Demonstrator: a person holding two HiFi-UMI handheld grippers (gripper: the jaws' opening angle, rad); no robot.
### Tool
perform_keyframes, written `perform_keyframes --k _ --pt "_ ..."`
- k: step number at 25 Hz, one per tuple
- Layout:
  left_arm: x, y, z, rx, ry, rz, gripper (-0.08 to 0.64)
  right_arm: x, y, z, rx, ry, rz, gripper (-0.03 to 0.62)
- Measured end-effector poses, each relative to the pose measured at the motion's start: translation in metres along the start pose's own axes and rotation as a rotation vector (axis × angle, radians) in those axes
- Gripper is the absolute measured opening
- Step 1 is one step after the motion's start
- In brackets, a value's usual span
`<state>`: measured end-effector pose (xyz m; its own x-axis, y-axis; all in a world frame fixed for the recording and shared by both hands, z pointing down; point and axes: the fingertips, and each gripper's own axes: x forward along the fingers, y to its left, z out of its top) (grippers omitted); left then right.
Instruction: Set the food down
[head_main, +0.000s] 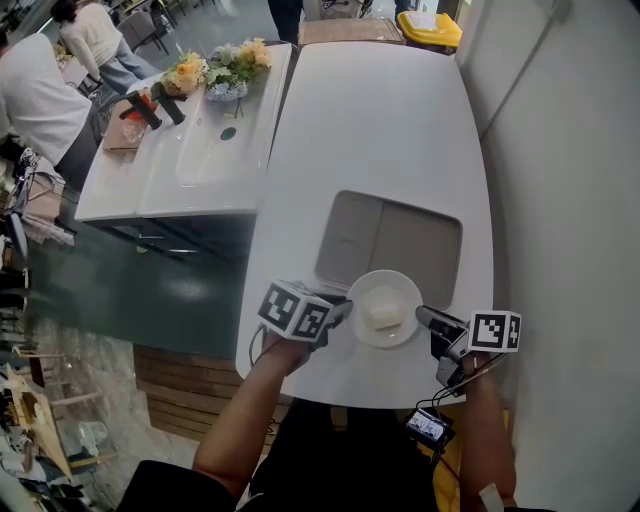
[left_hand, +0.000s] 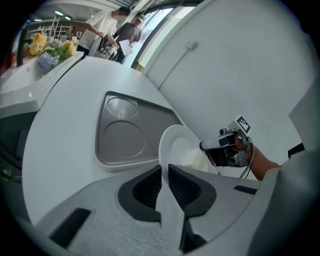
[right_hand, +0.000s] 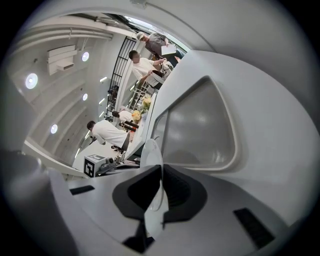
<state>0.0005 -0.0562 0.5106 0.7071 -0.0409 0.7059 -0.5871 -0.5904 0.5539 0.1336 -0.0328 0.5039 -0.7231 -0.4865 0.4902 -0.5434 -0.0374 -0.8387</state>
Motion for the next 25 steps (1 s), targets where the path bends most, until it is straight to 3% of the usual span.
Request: perform_keyframes --k 25 --pt "0.051 0.03 0.099 0.059 0.027 0.033 0.041 0.01 -0.04 0.09 0.053 -0.08 0.008 0.015"
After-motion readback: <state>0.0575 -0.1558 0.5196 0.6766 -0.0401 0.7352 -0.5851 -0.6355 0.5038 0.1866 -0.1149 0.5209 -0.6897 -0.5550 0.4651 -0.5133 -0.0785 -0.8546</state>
